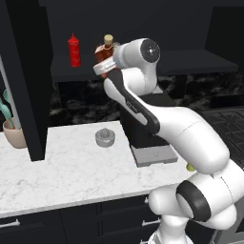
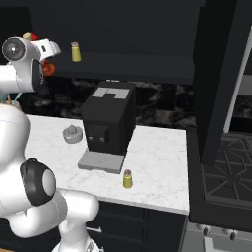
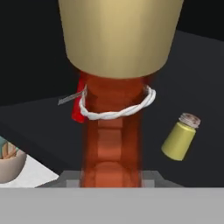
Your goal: Put the shaker and condiment bottle from the counter next to their counterparts in the cabinet.
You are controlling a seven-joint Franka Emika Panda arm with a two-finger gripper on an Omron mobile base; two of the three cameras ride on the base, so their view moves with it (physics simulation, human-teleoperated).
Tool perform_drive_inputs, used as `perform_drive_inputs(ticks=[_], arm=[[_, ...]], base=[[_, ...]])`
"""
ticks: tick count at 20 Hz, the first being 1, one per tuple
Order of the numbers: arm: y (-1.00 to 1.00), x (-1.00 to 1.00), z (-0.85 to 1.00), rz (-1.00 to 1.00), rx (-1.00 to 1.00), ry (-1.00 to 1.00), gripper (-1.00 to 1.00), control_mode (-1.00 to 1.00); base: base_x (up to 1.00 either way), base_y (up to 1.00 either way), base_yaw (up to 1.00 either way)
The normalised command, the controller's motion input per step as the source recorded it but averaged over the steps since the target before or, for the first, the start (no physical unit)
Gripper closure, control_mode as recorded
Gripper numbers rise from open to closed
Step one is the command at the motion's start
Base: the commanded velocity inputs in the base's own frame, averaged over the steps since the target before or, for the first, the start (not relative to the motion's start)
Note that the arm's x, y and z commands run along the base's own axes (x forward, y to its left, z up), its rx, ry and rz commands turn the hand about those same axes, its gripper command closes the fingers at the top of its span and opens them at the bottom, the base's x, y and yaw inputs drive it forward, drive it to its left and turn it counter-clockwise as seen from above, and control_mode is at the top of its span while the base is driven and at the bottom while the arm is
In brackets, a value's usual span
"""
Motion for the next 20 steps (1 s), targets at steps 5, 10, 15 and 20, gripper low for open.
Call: perform_drive_inputs(ticks=[5, 10, 15, 20], arm=[[0.23, 0.66, 0.00, 0.00, 0.05, 0.04, 1.00, -1.00], [0.18, 0.63, 0.00, 0.00, 0.09, 0.03, 1.00, -1.00], [0.18, 0.57, 0.00, 0.00, 0.09, 0.02, 1.00, -1.00], [0.20, 0.41, -0.04, 0.00, 0.02, 0.00, 1.00, -1.00]], base=[[0.00, 0.00, 0.00], [0.00, 0.00, 0.00], [0.00, 0.00, 0.00], [0.00, 0.00, 0.00]])
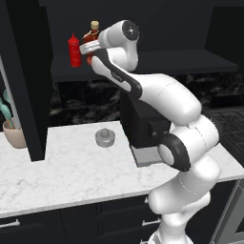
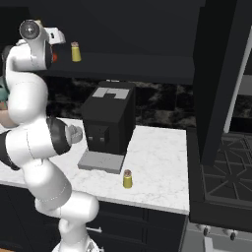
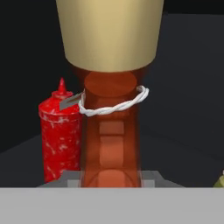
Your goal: Put the shaker and condiment bottle from the counter next to their counterparts in the cabinet.
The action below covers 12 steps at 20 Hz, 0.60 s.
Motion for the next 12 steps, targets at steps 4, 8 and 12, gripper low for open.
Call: perform_drive_inputs(ticks=[4, 8, 12], arm=[[0.41, 0.04, -0.21, -0.01, 0.00, 0.00, 1.00, -1.00], [0.42, 0.04, -0.01, -0.02, -0.02, 0.13, 1.00, -1.00], [0.22, 0.00, 0.05, -0.06, 0.00, 0.18, 1.00, -1.00]], base=[[0.00, 0.00, 0.00], [0.00, 0.00, 0.00], [0.00, 0.00, 0.00]])
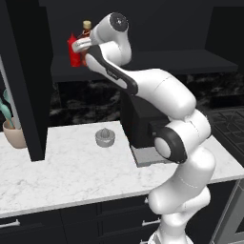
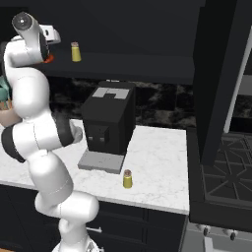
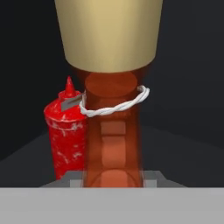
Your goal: Put the shaker and condiment bottle from the counter next to their counterparts in the cabinet.
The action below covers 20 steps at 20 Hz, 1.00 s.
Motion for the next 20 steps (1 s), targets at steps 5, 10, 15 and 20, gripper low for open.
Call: perform_drive_inputs(ticks=[5, 10, 15, 20], arm=[[0.10, 0.00, 0.04, -0.10, 0.00, 0.17, 1.00, -1.00], [0.00, 0.00, 0.03, -0.15, 0.00, 0.14, 1.00, -1.00], [0.00, 0.00, 0.02, -0.18, 0.00, 0.11, 1.00, -1.00], [0.03, -0.01, 0.00, -0.14, 0.00, 0.08, -1.00, -1.00]], base=[[0.00, 0.00, 0.00], [0.00, 0.00, 0.00], [0.00, 0.00, 0.00], [0.00, 0.00, 0.00]])
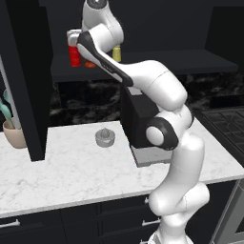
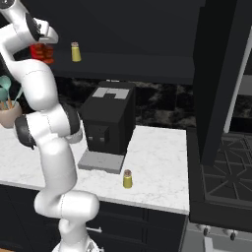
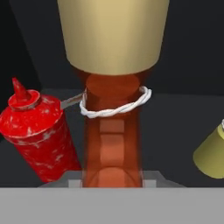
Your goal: Put the shaker and condiment bottle from the counter next to their counterparts in the cabinet.
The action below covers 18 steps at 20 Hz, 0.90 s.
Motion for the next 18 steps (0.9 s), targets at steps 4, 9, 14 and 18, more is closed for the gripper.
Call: perform_drive_inputs(ticks=[4, 9, 14, 18], arm=[[-0.14, 0.00, 0.01, -0.13, 0.05, 0.08, -1.00, -1.00], [-0.22, 0.00, 0.01, -0.12, 0.07, 0.08, -1.00, -1.00], [-0.21, 0.00, 0.00, -0.11, 0.06, 0.08, -1.00, -1.00], [-0.10, -0.43, 0.00, -0.06, 0.05, 0.00, -1.00, -1.00]], base=[[0.00, 0.00, 0.00], [0.00, 0.00, 0.00], [0.00, 0.00, 0.00], [0.00, 0.00, 0.00]])
